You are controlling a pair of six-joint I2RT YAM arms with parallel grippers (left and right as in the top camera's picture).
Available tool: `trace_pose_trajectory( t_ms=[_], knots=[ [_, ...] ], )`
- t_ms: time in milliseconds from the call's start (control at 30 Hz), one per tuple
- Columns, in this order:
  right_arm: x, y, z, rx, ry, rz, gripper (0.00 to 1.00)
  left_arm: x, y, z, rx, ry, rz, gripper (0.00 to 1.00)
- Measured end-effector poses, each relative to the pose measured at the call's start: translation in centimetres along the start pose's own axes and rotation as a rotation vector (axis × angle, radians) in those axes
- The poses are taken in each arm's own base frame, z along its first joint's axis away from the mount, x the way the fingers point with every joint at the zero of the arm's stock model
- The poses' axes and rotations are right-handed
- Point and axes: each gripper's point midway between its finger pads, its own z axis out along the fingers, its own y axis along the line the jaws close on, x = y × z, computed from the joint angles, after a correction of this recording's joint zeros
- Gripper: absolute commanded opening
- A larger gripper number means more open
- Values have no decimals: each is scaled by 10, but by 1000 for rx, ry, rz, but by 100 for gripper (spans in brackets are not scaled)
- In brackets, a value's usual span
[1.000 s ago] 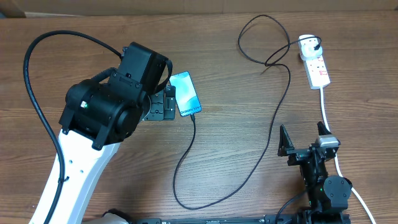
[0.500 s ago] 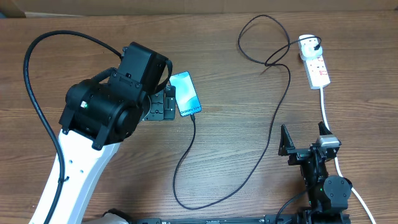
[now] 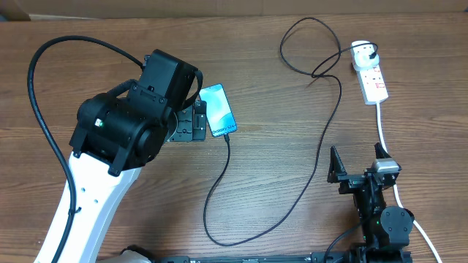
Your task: Plug charger to phone and switch on socket
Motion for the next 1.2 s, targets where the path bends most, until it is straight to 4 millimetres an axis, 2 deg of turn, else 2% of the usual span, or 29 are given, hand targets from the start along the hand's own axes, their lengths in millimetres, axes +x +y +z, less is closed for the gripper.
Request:
trace_pose_trajectory(
  t_ms=[767, 933, 1200],
  knots=[
    [0, 0, 0, 0, 0, 0, 100, 0, 0, 0, 0, 1, 0, 100],
    [0, 0, 0, 0, 0, 0, 100, 8, 4, 0, -14, 32, 10, 100],
    [0, 0, 0, 0, 0, 0, 100, 9, 2, 0, -5, 38, 10, 100]
  ],
)
